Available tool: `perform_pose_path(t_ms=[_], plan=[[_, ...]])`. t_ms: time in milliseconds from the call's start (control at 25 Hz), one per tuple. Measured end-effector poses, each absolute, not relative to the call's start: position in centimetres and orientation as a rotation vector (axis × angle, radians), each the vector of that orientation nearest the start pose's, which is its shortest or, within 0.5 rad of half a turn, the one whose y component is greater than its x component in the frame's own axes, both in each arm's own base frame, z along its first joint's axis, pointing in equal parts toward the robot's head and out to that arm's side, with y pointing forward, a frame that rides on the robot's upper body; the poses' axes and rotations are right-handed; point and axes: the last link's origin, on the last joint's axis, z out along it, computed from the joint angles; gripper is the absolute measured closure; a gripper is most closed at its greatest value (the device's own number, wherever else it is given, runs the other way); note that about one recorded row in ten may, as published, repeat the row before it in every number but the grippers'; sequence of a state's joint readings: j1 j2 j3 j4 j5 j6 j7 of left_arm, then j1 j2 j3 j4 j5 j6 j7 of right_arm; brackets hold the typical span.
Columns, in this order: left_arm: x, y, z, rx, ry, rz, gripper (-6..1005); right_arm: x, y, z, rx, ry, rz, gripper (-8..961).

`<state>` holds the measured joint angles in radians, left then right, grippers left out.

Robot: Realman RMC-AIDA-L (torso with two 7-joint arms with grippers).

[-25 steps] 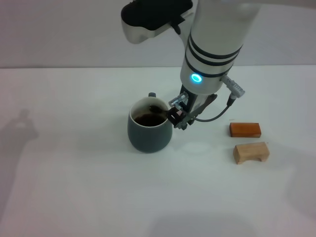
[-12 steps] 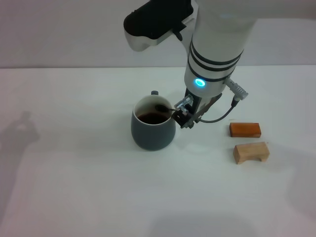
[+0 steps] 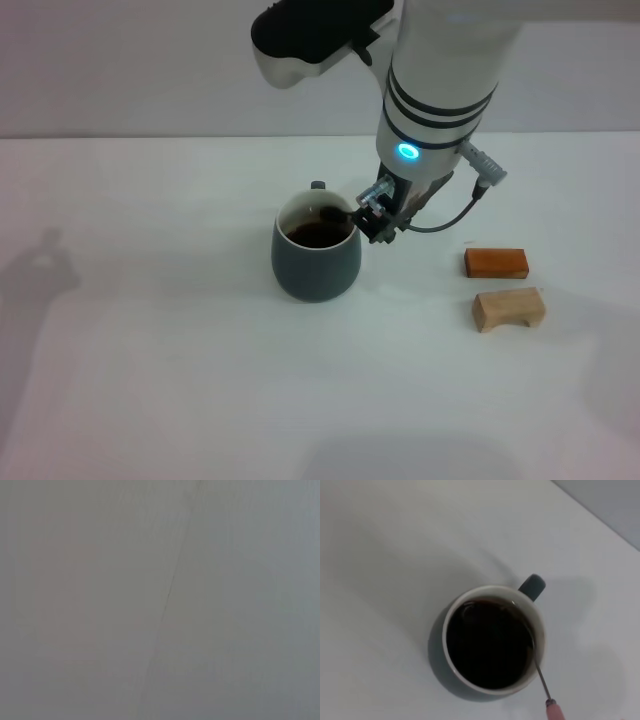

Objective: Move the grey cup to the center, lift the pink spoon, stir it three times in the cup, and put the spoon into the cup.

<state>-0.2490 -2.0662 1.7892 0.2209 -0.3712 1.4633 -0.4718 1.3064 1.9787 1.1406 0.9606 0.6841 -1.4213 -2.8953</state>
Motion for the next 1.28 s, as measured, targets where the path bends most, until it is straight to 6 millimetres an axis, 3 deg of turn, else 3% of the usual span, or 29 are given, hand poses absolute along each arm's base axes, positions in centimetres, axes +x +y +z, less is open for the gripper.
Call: perform_pose_path(t_ms=[360,560,880,960,1120,1280], plan=[[-34.0,27.8,3.9,-1.373,-0.551,-1.077,986,2.3,39.3,-7.2,-2.29,0.834,-0.74,798],[-33.9,27.8,3.9,-1.376,-0.545,-1.081,986,1.8,39.2,-7.2,-2.296,0.805,-0.723,653],[-34.1,27.9,4.3,-1.356,-0.544,-1.072,985,0.7,40.5,-5.6,-2.191,0.437,-0.504,619],[-34.3,27.8,4.4,-1.348,-0.545,-1.071,985,0.6,40.5,-5.5,-2.19,0.41,-0.468,620],[-34.7,27.4,4.8,-1.324,-0.543,-1.061,985,1.7,40.1,-4.9,-2.195,0.353,-0.305,620],[-34.8,26.9,4.7,-1.33,-0.537,-1.06,985,5.0,39.3,-3.6,-2.153,0.331,-0.023,619]])
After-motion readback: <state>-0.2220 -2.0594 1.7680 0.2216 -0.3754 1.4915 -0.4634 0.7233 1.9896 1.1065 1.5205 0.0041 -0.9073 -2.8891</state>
